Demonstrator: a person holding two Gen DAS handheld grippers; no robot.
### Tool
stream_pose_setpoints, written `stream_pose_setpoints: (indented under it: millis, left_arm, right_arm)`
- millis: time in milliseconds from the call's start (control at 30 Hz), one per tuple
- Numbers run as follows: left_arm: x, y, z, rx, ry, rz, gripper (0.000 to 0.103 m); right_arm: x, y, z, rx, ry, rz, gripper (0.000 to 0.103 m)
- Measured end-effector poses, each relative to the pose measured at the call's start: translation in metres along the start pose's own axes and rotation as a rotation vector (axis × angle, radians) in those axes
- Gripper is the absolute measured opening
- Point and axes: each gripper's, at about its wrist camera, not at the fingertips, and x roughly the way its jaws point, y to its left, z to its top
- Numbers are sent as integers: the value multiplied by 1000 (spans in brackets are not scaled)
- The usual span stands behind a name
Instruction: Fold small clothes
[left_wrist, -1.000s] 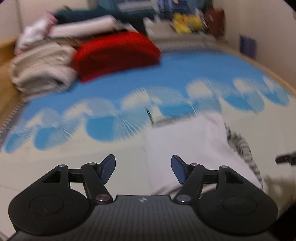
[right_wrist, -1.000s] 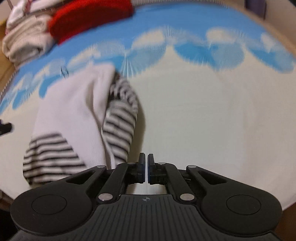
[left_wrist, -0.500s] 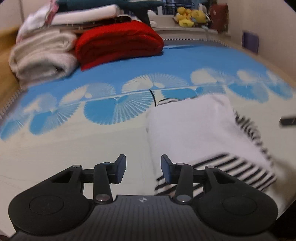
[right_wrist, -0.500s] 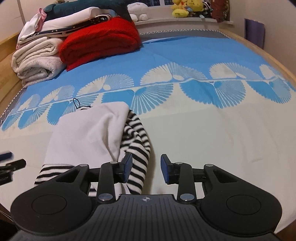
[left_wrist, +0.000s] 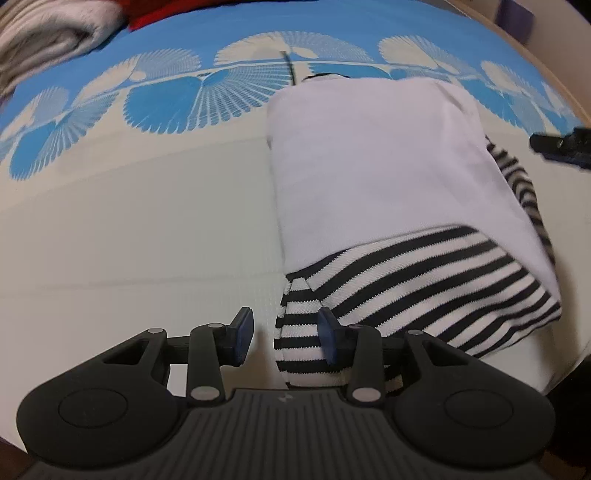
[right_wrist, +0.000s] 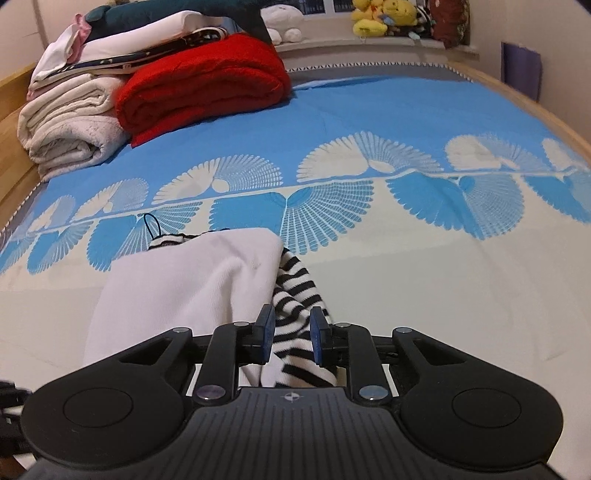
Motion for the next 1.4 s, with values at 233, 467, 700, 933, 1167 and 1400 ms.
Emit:
stream_pose_setpoints:
  millis: [233, 467, 700, 933, 1167, 1400]
  left_arm:
    - [-10, 25, 10, -163, -46, -52, 43]
    - [-19, 38, 16, -240, -101, -36, 44]
    - [-21, 40, 18, -260, -123, -37, 44]
    - [-27, 34, 20, -248, -153, -212, 44]
    - [-5, -6, 9, -33, 0, -148, 50]
    - [-4, 8, 7, -92, 23, -170, 56]
  right_arm:
    - [32, -21, 7, 204, 55, 31, 35]
    - [63, -25, 14, 282, 67, 97, 39]
    - [96, -15, 17, 304, 126, 171, 37]
    - [35, -27, 46, 330, -188, 161, 4]
    - [84, -41, 25, 321, 121, -13, 14]
    - [32, -41, 7, 261, 118, 107, 49]
